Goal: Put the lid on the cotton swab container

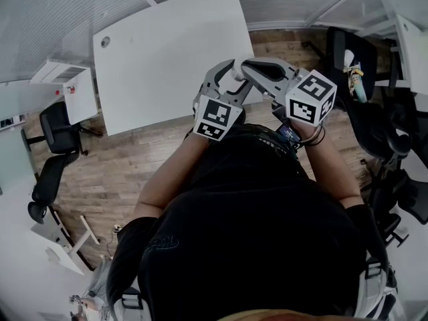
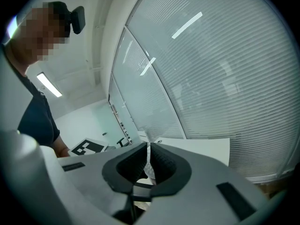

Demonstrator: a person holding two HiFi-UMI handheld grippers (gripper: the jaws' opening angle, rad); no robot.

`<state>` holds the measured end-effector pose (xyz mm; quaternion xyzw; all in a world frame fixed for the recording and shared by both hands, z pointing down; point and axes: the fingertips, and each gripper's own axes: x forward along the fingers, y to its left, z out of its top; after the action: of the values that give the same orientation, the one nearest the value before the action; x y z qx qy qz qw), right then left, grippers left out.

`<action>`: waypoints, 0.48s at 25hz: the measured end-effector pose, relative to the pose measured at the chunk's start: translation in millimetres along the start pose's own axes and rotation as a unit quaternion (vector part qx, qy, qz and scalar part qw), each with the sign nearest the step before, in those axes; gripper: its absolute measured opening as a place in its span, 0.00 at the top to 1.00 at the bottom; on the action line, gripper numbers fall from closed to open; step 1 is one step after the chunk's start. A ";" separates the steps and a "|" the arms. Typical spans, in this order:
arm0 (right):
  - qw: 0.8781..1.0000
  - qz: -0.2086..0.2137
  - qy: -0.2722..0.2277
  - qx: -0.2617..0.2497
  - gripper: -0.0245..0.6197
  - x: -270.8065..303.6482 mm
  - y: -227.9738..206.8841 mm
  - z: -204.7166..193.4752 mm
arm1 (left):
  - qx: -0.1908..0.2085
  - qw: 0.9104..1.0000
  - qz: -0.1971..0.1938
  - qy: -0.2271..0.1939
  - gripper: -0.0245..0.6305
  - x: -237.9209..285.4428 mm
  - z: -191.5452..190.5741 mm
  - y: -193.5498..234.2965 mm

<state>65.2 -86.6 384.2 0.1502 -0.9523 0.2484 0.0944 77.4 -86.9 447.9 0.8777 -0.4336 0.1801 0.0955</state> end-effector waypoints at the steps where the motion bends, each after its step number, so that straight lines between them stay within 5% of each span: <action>1: 1.000 -0.002 0.002 -0.002 0.90 0.2 -0.2 -0.5 | -0.001 1.000 -0.001 0.001 0.57 0.1 -0.4 -0.2; 12: 1.000 -0.005 0.006 -0.022 0.90 -1.4 2.0 -2.5 | 0.010 1.000 0.004 0.004 0.57 -1.4 0.0 -2.1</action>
<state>66.2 -83.3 385.1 0.1516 -0.9561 0.2278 0.1049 78.3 -84.6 447.4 0.8760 -0.4352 0.1885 0.0878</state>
